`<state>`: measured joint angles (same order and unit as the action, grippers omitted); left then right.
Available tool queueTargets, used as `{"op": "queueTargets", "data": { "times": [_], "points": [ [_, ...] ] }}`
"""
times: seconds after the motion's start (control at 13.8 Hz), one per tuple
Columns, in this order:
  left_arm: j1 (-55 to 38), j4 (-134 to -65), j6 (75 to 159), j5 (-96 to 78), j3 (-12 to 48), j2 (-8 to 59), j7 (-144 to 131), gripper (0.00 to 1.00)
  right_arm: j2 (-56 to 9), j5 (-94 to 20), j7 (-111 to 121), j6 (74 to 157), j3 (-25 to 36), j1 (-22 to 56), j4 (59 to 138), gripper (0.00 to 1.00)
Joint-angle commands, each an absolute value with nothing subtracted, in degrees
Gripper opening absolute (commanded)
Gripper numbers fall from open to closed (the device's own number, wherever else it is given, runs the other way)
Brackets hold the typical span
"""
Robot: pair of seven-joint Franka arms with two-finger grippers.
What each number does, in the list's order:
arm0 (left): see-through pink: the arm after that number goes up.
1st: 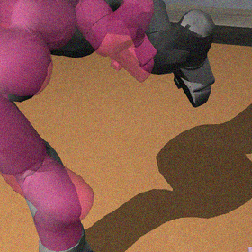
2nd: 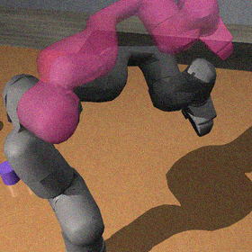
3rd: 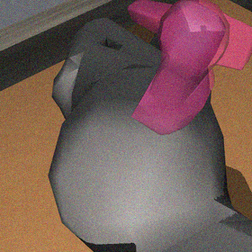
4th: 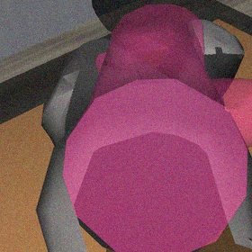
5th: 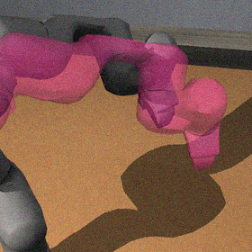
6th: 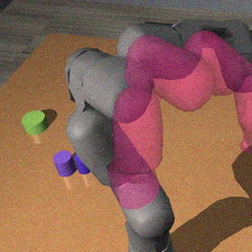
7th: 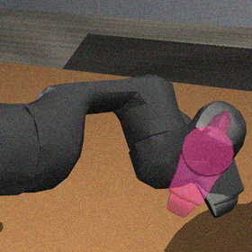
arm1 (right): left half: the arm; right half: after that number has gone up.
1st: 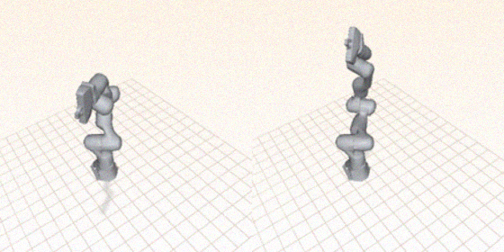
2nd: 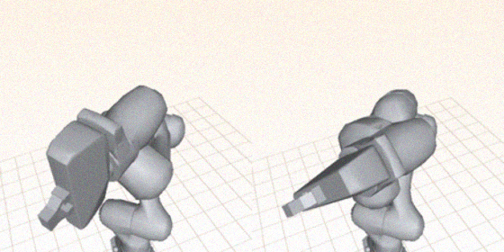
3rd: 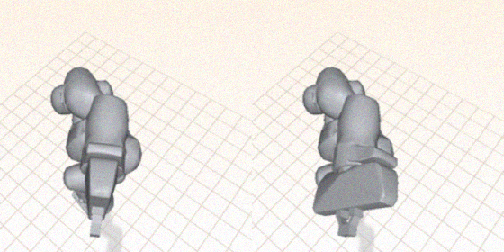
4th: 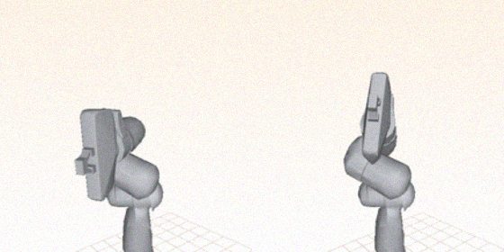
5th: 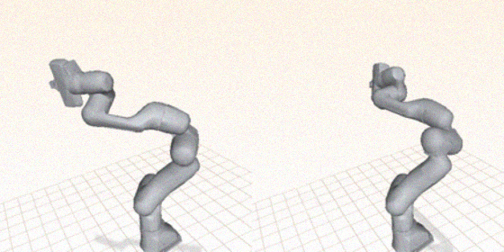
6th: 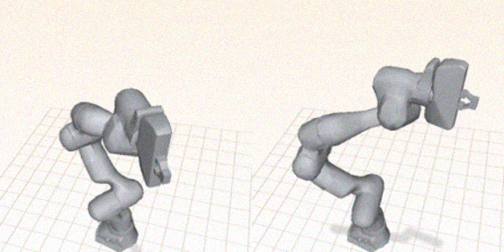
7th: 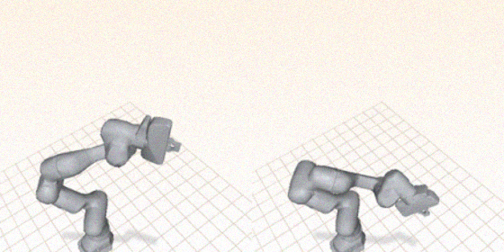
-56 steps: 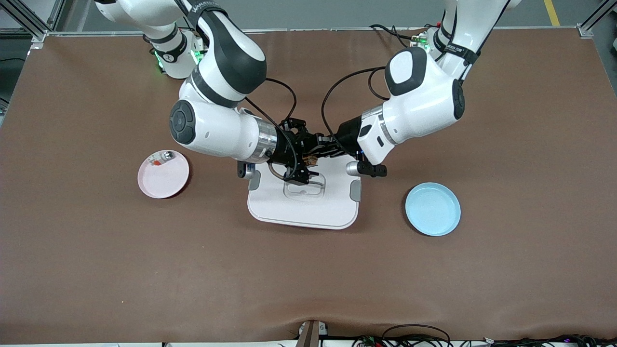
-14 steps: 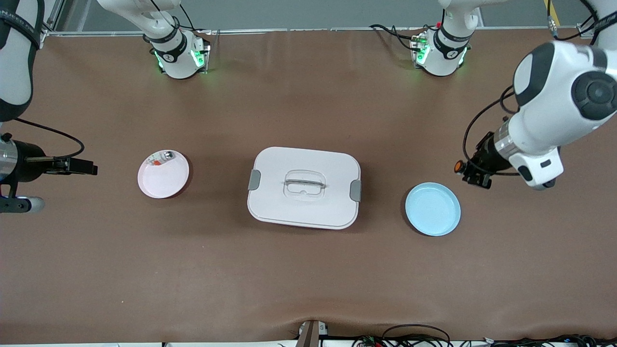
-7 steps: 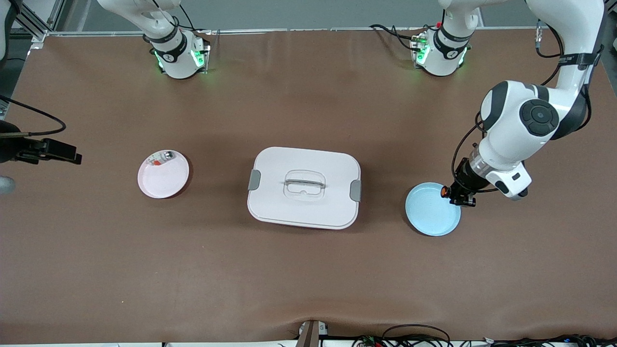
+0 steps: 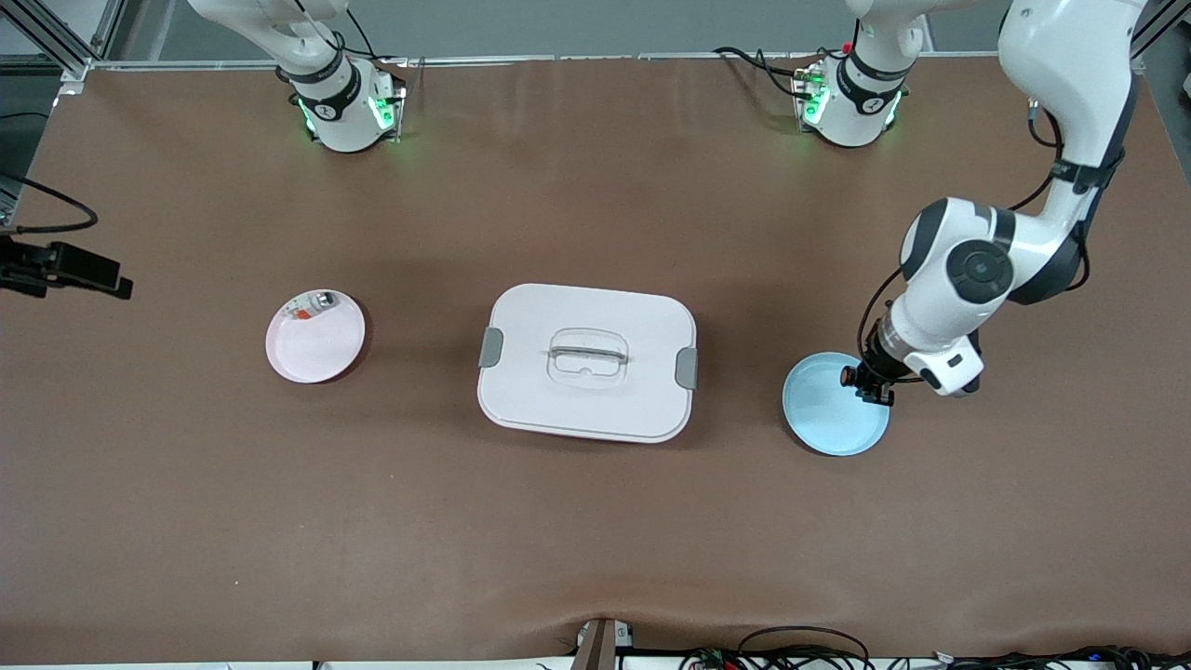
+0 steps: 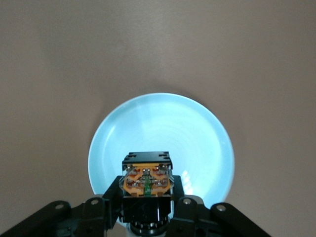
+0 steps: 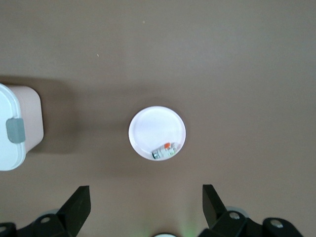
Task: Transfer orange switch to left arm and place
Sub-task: 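Carry the switch with the left gripper over the light-blue plate, then lower the switch onto the light-blue plate with the left gripper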
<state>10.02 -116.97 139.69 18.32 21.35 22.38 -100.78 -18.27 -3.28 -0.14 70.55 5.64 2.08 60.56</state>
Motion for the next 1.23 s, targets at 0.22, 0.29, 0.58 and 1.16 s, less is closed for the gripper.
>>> {"op": "queueTargets", "data": {
  "times": [0.22,0.29,0.58,1.16],
  "points": [
    [10.55,-112.51,140.54,22.85,21.53,28.81,-105.02,0.0,-13.64,-2.55,0.09,69.34,4.83,-0.09,67.47,1.0],
    [10.37,-110.93,140.54,22.85,21.53,30.48,-106.25,0.0,-12.75,-2.64,0.09,70.22,4.83,-0.17,68.72,1.0],
    [10.46,-109.6,140.36,22.85,21.53,32.61,-107.93,0.0,-11.69,-2.55,0.09,70.31,4.83,-0.18,70.04,1.0],
    [10.46,-110.3,140.36,24.26,21.53,34.89,-109.69,0.0,0.78,-2.55,0.26,83.57,4.83,-0.26,89.46,1.0]
  ]
}}
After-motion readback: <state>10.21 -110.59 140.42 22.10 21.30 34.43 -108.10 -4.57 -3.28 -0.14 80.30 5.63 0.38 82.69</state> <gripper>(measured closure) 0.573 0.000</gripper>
